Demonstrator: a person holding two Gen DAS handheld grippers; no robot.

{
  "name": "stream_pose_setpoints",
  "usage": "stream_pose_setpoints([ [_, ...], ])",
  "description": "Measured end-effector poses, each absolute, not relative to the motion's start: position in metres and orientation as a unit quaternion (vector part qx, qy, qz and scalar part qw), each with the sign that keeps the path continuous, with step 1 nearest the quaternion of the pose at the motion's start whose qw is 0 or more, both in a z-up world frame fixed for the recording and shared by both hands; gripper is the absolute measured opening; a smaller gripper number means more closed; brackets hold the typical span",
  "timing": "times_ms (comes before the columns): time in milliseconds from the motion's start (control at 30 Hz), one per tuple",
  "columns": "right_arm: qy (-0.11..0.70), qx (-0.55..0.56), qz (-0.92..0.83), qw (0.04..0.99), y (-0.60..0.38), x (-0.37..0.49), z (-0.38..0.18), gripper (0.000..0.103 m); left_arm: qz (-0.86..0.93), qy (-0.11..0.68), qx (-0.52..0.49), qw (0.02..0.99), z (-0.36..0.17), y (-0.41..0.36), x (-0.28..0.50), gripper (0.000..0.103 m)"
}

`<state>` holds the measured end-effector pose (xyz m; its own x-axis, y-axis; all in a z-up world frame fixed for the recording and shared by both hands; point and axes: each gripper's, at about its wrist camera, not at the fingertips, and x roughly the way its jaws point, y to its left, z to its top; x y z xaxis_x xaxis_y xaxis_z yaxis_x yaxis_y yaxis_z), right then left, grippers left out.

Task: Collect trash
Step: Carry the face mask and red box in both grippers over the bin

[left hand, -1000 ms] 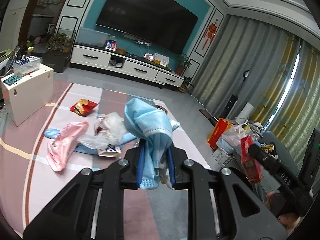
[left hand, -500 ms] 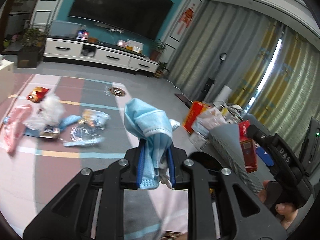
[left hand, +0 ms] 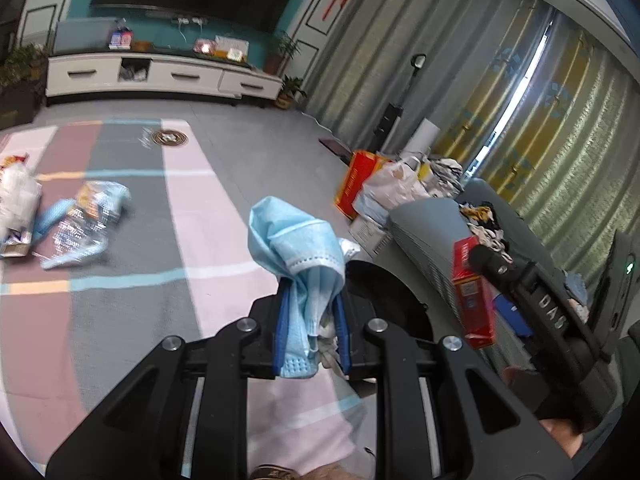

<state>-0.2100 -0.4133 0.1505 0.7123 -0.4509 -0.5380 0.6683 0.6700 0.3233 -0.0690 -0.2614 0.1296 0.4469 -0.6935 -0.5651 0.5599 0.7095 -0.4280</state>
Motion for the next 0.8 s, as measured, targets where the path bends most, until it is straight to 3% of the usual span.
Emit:
stream_pose_setpoints([
  [800, 0.234, 0.343, -0.362, 0.835, -0.473, -0.237, 0.105, 0.098, -0.411, 0.441, -0.037, 0.797, 0.084, -0.361, -0.069, 0.021],
])
